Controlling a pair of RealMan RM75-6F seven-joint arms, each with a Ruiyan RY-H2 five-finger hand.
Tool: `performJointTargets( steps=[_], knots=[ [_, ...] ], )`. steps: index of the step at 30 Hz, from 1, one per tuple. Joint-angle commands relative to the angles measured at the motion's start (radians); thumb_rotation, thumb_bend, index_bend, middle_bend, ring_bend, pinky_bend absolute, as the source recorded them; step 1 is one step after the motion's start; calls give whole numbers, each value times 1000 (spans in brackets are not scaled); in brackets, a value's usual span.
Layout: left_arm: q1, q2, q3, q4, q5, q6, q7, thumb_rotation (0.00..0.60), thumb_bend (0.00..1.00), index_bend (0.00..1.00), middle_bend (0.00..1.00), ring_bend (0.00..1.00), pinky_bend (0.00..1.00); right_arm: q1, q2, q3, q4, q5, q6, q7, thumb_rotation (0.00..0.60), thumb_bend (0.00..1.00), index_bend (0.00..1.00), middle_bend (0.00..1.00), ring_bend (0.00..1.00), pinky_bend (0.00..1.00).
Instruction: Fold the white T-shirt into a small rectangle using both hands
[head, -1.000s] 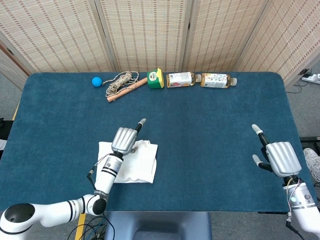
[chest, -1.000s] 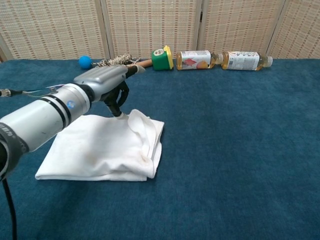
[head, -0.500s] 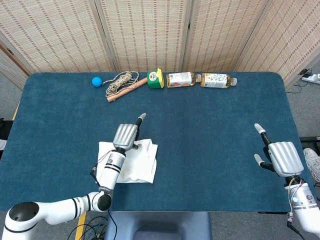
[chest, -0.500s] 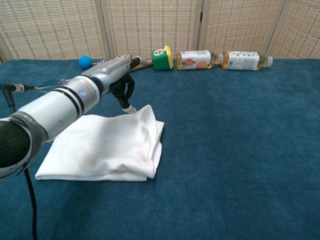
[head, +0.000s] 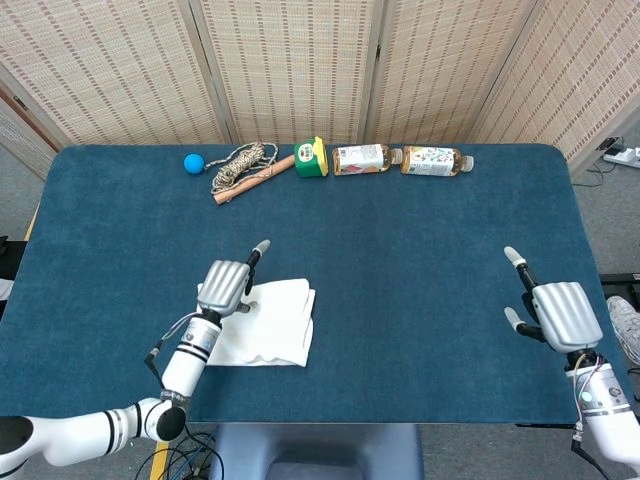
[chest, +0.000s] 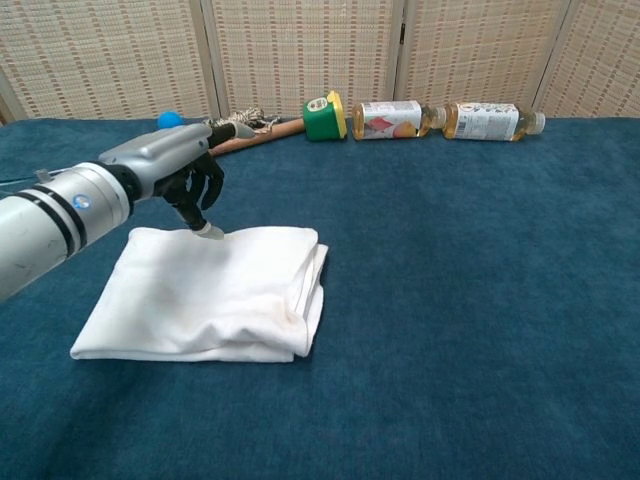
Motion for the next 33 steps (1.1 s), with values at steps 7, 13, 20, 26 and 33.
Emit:
performJointTargets(
  steps=[7, 13, 20, 26, 33],
  knots=[
    [37, 16, 116, -87, 150, 40, 40, 600, 96, 0, 732, 675, 902, 4, -1, -1, -6, -1, -5, -9, 600, 331, 4, 921, 938, 1000],
    [40, -22, 140, -90, 177, 34, 58, 600, 96, 0, 732, 675, 902, -1, 3, -4, -9, 4, -4, -14, 600, 330, 3, 921, 938, 1000],
    [43, -73, 171, -90, 197, 17, 95, 600, 96, 0, 732, 675, 902, -6, 9, -5, -11, 10, -1, -16, 600, 330, 4, 921, 938, 1000],
    [45, -133, 172, -49, 182, 3, 128, 600, 96, 0, 732, 675, 902, -8, 10, -4, -12, 10, 0, -16, 600, 331, 4, 921, 938, 1000],
    [68, -103, 160, -93, 188, 27, 109, 600, 95, 0, 732, 675, 902, -15, 15, -5, -12, 13, 9, -13, 600, 330, 3, 921, 938, 1000]
  ],
)
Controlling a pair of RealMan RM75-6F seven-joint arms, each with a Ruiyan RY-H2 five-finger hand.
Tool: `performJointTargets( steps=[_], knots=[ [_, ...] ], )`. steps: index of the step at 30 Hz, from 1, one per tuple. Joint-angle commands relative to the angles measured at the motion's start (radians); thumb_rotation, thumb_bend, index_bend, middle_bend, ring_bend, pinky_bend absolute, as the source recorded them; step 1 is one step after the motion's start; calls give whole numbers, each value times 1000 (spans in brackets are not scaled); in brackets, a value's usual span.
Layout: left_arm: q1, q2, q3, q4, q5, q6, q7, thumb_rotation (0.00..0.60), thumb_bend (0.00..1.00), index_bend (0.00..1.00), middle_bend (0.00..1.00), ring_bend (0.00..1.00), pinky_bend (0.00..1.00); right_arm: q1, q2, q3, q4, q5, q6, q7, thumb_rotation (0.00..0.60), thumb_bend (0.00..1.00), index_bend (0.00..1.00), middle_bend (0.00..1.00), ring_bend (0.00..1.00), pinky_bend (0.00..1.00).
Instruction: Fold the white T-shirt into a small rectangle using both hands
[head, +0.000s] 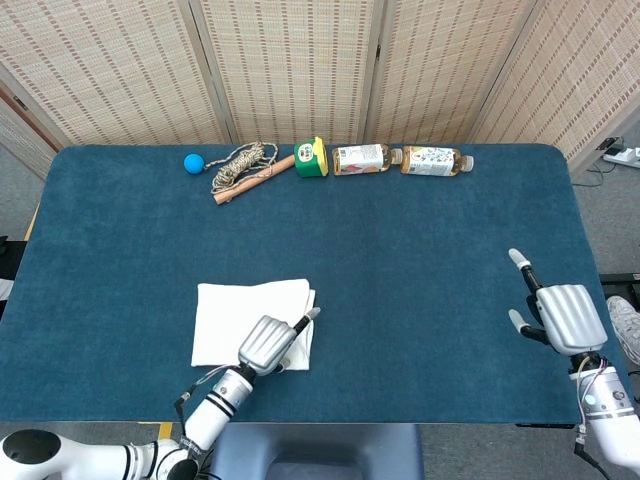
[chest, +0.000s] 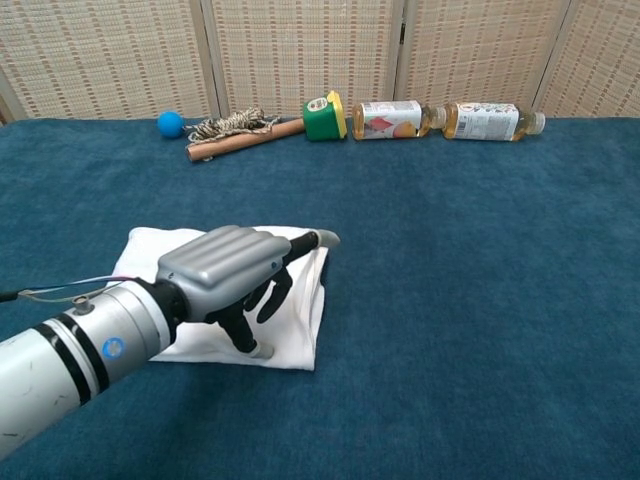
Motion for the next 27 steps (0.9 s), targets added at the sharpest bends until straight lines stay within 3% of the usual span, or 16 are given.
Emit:
performJointTargets(
  steps=[1, 10, 16, 19, 25, 27],
  knots=[
    [22, 45, -4, -53, 14, 27, -25, 600, 95, 0, 732, 675, 902, -3, 1, 0, 0, 1, 3, 2, 600, 330, 4, 921, 938, 1000],
    [133, 283, 0, -230, -14, 116, -122, 600, 96, 0, 710, 654, 872, -19, 22, -4, 1, 11, 9, 17, 600, 331, 3, 879, 888, 1000],
    [223, 413, -9, -256, -54, 192, -216, 600, 96, 2, 664, 586, 785, -21, 25, -9, 23, -3, 7, 51, 600, 346, 66, 782, 784, 966],
    [277, 466, -5, -258, -47, 243, -280, 600, 96, 34, 622, 536, 727, -20, 22, -21, 53, -34, 1, 103, 600, 375, 160, 643, 644, 801],
    [373, 526, 5, -194, 3, 344, -397, 600, 96, 116, 511, 448, 621, -14, 8, -52, 142, -93, -16, 192, 600, 403, 169, 345, 305, 383],
    [395, 541, 13, -169, 27, 361, -434, 600, 96, 129, 462, 397, 557, -17, 5, -56, 158, -99, -11, 196, 600, 408, 169, 300, 249, 321]
  ],
)
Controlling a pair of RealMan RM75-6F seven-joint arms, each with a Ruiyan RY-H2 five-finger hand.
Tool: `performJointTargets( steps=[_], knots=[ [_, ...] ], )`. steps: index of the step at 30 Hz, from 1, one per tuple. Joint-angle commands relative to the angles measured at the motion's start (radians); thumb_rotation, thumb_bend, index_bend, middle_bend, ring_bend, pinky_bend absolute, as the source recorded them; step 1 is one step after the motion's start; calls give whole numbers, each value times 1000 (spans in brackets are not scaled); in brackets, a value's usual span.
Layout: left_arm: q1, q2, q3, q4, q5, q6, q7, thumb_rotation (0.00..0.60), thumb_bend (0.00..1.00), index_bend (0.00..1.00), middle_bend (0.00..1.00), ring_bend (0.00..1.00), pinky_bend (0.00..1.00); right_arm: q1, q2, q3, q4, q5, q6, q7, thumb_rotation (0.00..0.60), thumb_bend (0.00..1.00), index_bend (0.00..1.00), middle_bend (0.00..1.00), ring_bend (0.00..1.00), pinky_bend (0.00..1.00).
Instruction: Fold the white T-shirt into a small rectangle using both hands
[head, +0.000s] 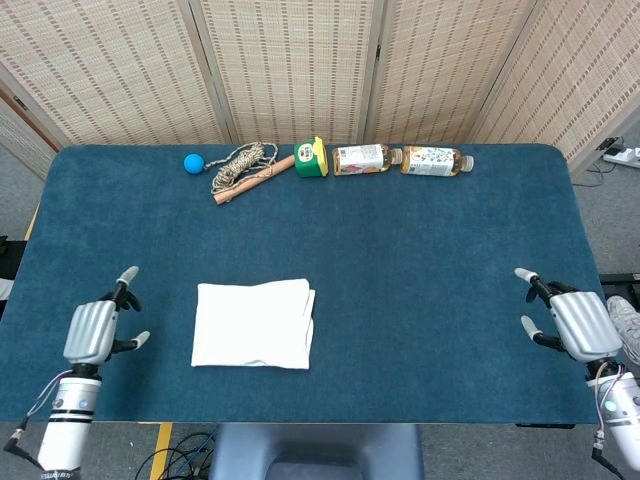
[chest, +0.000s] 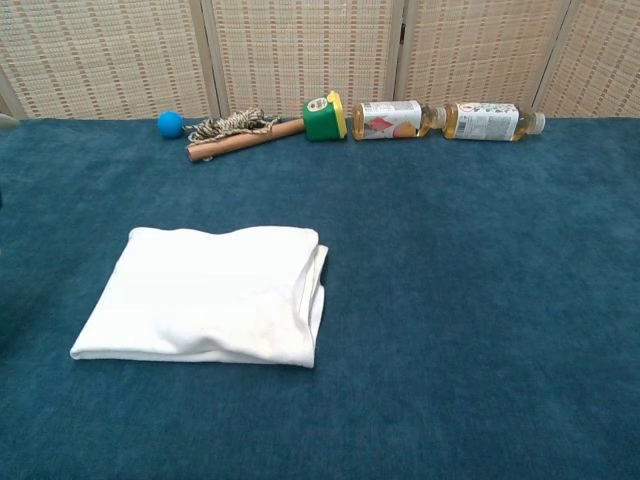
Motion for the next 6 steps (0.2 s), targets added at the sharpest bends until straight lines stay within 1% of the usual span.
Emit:
performJointTargets(
  steps=[1, 2, 3, 5, 6],
  knots=[
    [48, 41, 18, 53, 48, 38, -74, 600, 95, 132, 437, 369, 535, -4, -11, -12, 34, -20, 7, 15, 600, 411, 169, 265, 207, 273],
    [60, 50, 22, 62, 56, 47, -89, 600, 95, 134, 384, 316, 500, -7, -13, -13, 40, -23, 13, 18, 600, 414, 162, 231, 165, 225],
    [72, 57, 24, 70, 63, 62, -99, 600, 95, 137, 345, 279, 482, -10, -16, -15, 46, -26, 19, 23, 600, 416, 154, 212, 142, 201],
    [103, 64, 26, 91, 79, 104, -113, 600, 95, 139, 313, 249, 464, -17, -19, -18, 55, -28, 28, 31, 600, 418, 112, 166, 94, 151],
    [115, 66, 26, 97, 85, 120, -119, 600, 95, 140, 311, 248, 460, -20, -20, -20, 57, -27, 30, 33, 600, 418, 95, 160, 87, 145]
  ],
)
